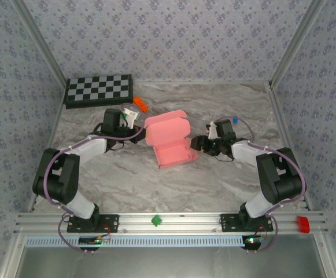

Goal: Fold the paper box

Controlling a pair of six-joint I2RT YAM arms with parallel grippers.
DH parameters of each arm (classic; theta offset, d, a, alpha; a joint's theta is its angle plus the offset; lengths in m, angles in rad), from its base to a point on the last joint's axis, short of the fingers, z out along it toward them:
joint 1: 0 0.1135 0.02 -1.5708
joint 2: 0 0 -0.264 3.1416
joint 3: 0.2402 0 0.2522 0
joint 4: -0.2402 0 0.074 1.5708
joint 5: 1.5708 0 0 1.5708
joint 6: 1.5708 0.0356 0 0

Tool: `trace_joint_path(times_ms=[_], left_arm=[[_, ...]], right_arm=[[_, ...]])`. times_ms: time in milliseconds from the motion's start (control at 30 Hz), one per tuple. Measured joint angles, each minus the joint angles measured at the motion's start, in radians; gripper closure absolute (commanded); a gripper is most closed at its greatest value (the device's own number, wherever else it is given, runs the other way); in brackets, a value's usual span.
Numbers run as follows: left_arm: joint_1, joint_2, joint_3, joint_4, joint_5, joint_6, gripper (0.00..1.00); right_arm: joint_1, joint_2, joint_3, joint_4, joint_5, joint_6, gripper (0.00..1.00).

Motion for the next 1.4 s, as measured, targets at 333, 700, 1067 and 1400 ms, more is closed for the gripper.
trace_joint_path(times_ms=[333, 700, 1067, 1400], left_arm=[[0.000, 0.000, 0.000, 0.000, 0.000, 0.000, 1.00], [-0.001, 0.000, 0.000, 0.000, 0.000, 0.000, 1.00], [-0.001, 0.000, 0.000, 0.000, 0.000, -0.001, 1.00], [-0.006, 0.000, 0.000, 0.000, -0.003, -0.008, 1.00]], right_arm=[[-0.006, -0.009, -0.018, 0.003, 0.016, 0.017, 0.50], [0.029, 0.026, -0.012, 0.016, -0.019, 0.015, 0.56], [0.062, 0.033, 0.038, -0.011, -0.024, -0.011, 0.57], [0.123, 0.065, 0.108, -0.123, 0.050, -0.075, 0.57]])
